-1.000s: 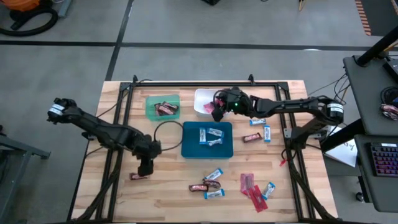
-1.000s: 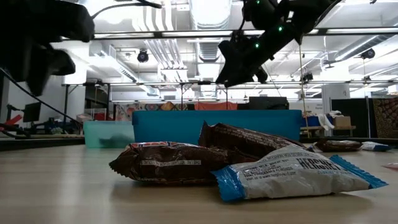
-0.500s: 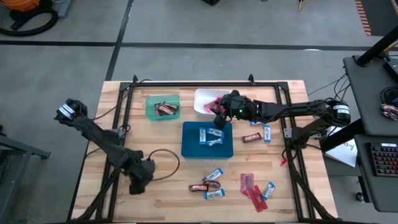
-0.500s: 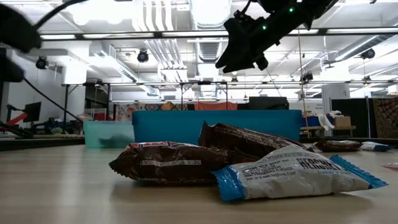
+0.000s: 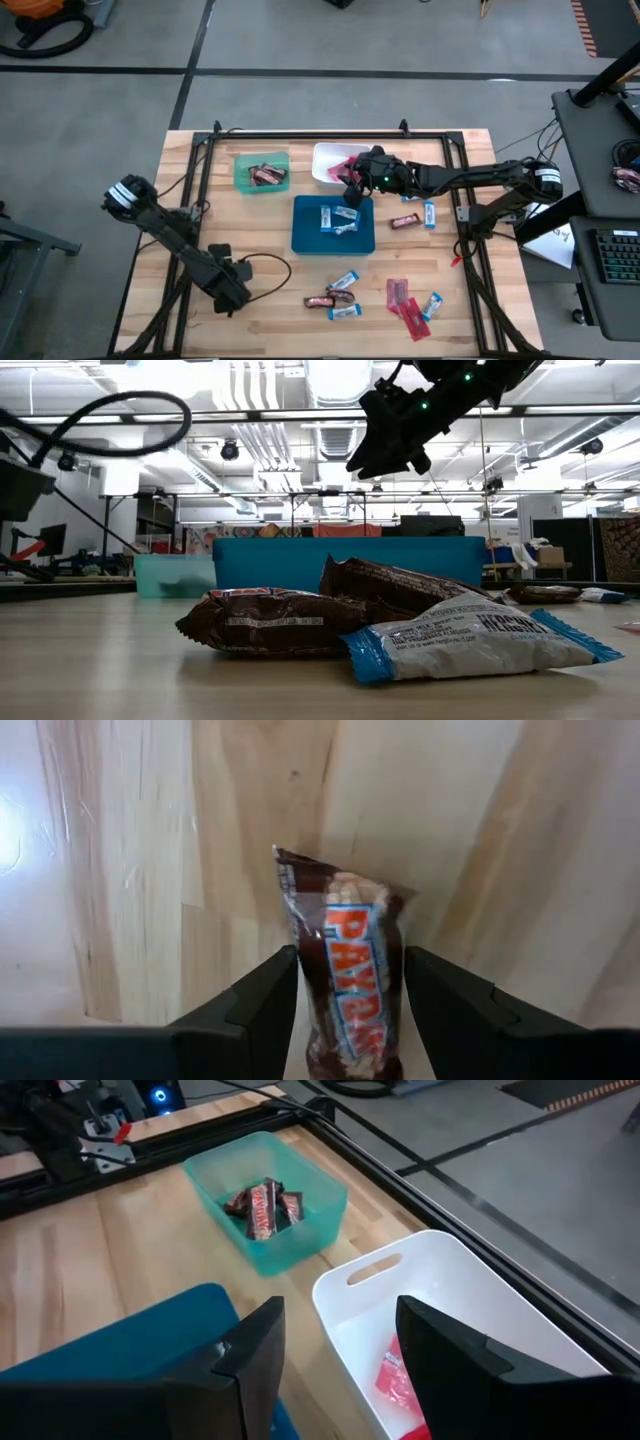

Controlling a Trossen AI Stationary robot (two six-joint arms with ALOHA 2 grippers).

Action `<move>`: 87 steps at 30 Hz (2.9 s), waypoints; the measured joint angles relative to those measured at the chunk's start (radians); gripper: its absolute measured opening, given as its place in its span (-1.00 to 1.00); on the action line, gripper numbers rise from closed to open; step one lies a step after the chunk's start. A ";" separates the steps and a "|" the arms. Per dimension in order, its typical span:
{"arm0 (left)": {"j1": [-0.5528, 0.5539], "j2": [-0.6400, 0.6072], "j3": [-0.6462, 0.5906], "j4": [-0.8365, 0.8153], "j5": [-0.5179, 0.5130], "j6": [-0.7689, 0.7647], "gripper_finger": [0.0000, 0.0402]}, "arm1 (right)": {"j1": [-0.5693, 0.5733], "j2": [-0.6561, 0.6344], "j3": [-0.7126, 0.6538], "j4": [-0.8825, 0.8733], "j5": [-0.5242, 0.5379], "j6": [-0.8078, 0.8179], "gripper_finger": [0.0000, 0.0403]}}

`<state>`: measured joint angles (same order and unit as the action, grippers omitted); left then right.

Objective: Sort candy

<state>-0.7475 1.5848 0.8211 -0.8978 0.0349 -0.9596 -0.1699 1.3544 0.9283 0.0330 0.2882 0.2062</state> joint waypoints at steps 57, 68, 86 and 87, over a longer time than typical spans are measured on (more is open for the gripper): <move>1.261 -0.293 0.134 0.151 -0.287 1.320 -0.57 | 0.186 -0.143 -0.001 -0.148 0.000 0.020 -0.24; 1.414 -0.062 0.133 0.167 -0.286 1.489 -0.57 | 0.186 -0.142 -0.001 -0.158 0.000 0.031 -0.25; 1.414 -0.083 0.132 0.168 -0.285 1.448 -0.23 | 0.186 -0.142 -0.001 -0.226 -0.001 0.135 -0.22; 1.414 -0.085 0.132 0.166 -0.285 1.448 -0.19 | 0.186 -0.142 -0.001 -0.227 -0.001 0.138 -0.22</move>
<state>0.6666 1.4994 0.9535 -0.7314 -0.2504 0.4889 0.0158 1.2121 0.9276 -0.1936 0.2874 0.3441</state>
